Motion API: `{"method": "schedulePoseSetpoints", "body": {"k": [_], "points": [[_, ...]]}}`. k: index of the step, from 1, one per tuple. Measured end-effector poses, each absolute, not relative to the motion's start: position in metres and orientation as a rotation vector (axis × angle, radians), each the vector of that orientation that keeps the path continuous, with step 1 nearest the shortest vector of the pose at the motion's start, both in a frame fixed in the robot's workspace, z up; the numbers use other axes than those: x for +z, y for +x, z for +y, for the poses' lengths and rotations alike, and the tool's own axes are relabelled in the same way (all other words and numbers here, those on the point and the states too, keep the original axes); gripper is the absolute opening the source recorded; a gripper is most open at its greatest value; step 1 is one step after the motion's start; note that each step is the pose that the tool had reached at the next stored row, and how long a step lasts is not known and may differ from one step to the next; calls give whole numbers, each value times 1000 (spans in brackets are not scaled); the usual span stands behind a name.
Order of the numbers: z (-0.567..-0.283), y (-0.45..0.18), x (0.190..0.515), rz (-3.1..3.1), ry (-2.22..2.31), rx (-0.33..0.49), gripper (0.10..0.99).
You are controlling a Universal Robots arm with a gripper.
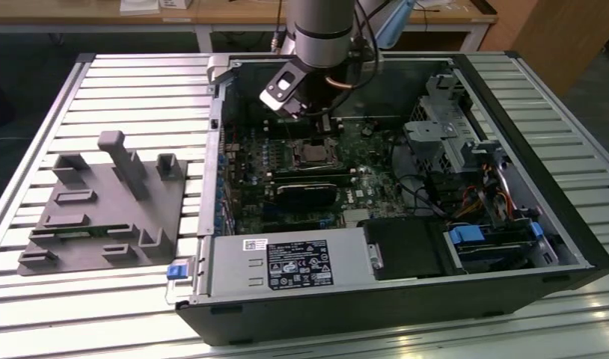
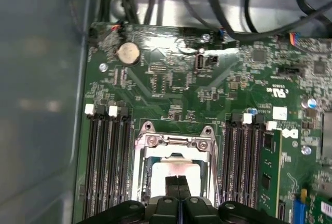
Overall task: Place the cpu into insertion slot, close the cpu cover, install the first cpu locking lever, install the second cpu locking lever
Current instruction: 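Close the cpu cover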
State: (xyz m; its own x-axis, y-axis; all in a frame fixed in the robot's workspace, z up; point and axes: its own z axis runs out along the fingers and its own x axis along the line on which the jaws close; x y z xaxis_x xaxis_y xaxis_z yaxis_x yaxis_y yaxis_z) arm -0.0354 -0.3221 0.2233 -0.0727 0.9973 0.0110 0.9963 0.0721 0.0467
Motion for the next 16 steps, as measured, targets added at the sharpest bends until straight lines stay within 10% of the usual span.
{"method": "schedulePoseSetpoints", "body": {"k": [16], "points": [[-322,-36,223,2472,1894,55,106]]}}
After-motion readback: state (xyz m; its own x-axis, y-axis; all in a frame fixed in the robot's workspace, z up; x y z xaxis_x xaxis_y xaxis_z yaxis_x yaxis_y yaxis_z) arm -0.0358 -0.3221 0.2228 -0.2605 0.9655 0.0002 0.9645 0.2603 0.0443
